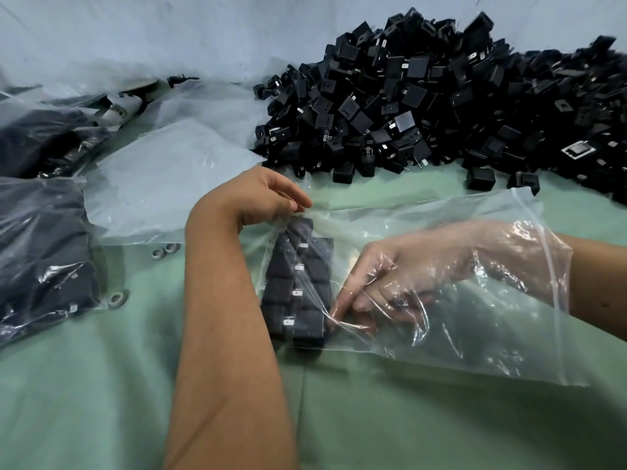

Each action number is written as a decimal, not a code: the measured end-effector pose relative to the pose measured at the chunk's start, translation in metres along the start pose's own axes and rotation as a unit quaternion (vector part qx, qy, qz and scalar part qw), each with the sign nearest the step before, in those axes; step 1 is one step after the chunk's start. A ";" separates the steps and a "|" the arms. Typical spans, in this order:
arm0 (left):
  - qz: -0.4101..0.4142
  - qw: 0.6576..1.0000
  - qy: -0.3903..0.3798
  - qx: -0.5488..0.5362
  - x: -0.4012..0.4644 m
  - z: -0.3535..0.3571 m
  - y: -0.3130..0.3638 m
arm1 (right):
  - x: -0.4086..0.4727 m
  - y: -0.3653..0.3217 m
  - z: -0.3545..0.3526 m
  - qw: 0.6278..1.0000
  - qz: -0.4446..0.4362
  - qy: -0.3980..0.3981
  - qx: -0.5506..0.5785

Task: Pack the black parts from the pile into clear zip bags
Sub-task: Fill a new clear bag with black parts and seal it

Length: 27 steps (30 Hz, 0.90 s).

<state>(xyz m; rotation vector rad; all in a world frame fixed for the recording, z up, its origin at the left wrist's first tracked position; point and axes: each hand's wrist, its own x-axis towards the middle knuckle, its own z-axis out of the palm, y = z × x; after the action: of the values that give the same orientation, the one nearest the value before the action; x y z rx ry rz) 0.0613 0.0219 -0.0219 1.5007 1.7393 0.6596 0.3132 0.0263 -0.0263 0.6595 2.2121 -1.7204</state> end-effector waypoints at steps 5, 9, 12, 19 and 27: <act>-0.004 1.000 -0.008 0.010 0.000 0.000 0.000 | 0.004 -0.002 0.005 1.000 0.015 0.021 -0.008; -0.009 1.000 -0.018 0.011 0.000 0.001 0.001 | 0.000 -0.008 -0.001 0.998 0.002 -0.036 -0.055; -0.013 1.000 -0.016 0.015 0.001 0.001 0.000 | 0.001 0.002 -0.001 1.000 -0.001 -0.012 0.003; -0.013 1.000 -0.012 0.024 0.001 0.001 0.001 | 0.004 0.002 0.001 0.999 0.008 0.013 0.038; -0.017 0.999 -0.015 0.027 0.001 0.001 0.002 | -0.004 0.002 0.000 0.997 0.002 0.045 0.063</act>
<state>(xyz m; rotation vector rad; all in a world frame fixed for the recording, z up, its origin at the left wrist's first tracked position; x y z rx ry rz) 0.0633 0.0232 -0.0215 1.5061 1.7674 0.5740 0.3178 0.0260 -0.0254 0.7851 2.1727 -1.8751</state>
